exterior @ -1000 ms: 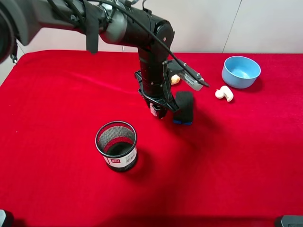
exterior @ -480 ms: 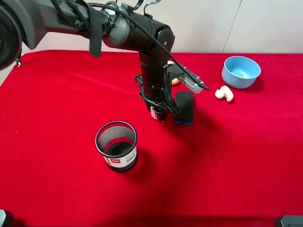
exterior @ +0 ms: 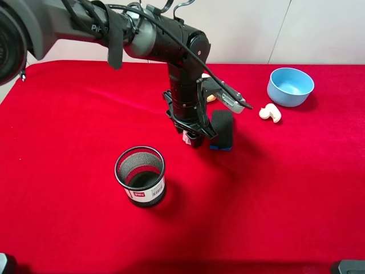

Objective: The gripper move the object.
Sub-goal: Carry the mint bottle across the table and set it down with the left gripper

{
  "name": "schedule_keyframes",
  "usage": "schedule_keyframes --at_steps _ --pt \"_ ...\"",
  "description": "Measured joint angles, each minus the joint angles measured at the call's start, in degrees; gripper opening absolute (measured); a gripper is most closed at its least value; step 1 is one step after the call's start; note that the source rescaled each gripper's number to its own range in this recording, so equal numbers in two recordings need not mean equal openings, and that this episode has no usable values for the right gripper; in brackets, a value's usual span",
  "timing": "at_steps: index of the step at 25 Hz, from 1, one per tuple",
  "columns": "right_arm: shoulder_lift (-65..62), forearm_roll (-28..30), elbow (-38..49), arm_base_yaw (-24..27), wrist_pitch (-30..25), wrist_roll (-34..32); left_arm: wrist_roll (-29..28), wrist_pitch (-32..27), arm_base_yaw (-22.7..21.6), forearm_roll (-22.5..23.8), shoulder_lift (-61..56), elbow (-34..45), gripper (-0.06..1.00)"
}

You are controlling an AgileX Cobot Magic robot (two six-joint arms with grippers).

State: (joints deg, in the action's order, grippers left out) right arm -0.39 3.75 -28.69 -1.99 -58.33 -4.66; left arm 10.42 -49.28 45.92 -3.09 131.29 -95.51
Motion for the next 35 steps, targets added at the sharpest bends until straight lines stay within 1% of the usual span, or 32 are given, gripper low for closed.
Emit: schedule_keyframes --at_steps 3,7,13,27,32,35 --pt "0.0 0.0 0.0 0.0 0.0 0.0 0.0 0.0 0.0 -0.1 0.1 0.0 0.47" --pt "0.0 0.0 0.0 0.0 -0.1 0.0 0.0 -0.3 0.0 -0.1 0.1 -0.2 0.52" --pt "0.0 0.0 0.0 0.0 -0.1 0.0 -0.1 -3.3 0.0 -0.1 0.0 -2.8 0.53" --pt "0.0 0.0 0.0 0.0 -0.1 0.0 -0.2 -18.9 0.2 -0.2 0.0 -14.8 0.53" --pt "0.0 0.0 0.0 0.0 0.0 0.0 -0.2 -19.0 1.5 -0.4 0.0 -18.0 0.53" --pt "0.0 -0.1 0.0 0.0 0.0 0.0 -0.2 -19.0 2.1 -0.4 -0.9 -18.2 0.53"
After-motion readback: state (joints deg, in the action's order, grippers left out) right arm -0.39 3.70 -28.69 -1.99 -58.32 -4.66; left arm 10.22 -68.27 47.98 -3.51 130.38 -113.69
